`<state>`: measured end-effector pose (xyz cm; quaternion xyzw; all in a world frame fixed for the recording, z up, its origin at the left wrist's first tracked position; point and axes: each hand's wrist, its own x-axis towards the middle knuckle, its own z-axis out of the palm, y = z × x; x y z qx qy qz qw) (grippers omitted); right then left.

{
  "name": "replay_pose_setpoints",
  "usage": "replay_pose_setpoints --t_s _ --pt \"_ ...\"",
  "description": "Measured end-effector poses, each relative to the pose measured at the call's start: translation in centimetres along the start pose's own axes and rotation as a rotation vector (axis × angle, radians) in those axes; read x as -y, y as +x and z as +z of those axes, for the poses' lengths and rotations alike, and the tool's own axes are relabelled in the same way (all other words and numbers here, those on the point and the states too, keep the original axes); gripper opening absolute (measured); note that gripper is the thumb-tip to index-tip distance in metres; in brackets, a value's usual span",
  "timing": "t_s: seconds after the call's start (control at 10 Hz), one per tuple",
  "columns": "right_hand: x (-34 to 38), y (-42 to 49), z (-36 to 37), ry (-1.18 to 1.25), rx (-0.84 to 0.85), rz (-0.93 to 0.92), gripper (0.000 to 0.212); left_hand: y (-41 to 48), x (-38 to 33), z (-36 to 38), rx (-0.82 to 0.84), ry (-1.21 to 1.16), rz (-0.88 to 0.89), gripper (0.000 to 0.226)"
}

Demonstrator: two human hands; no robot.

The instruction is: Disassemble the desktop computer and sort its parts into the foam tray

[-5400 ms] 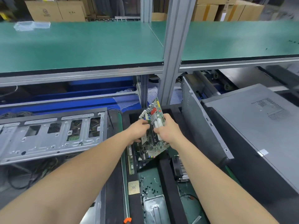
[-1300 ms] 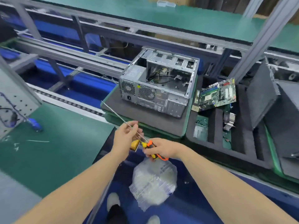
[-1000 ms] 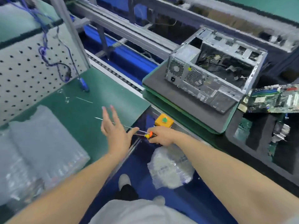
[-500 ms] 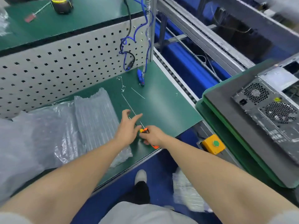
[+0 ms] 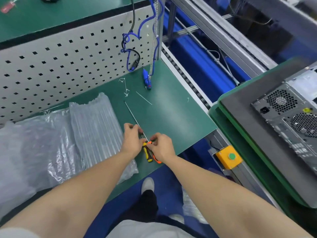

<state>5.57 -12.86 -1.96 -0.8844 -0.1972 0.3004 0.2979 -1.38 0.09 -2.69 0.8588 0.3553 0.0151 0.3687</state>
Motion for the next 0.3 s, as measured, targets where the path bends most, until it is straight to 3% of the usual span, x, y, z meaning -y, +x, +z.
replay_pose_setpoints --t_s 0.1,0.3 --pt "-0.4 0.0 -0.2 -0.001 0.005 -0.009 0.024 0.1 -0.4 0.0 0.012 0.038 0.005 0.033" --pt "-0.4 0.4 -2.2 0.017 -0.007 -0.068 0.037 0.2 -2.6 0.2 -0.048 0.08 0.073 0.016"
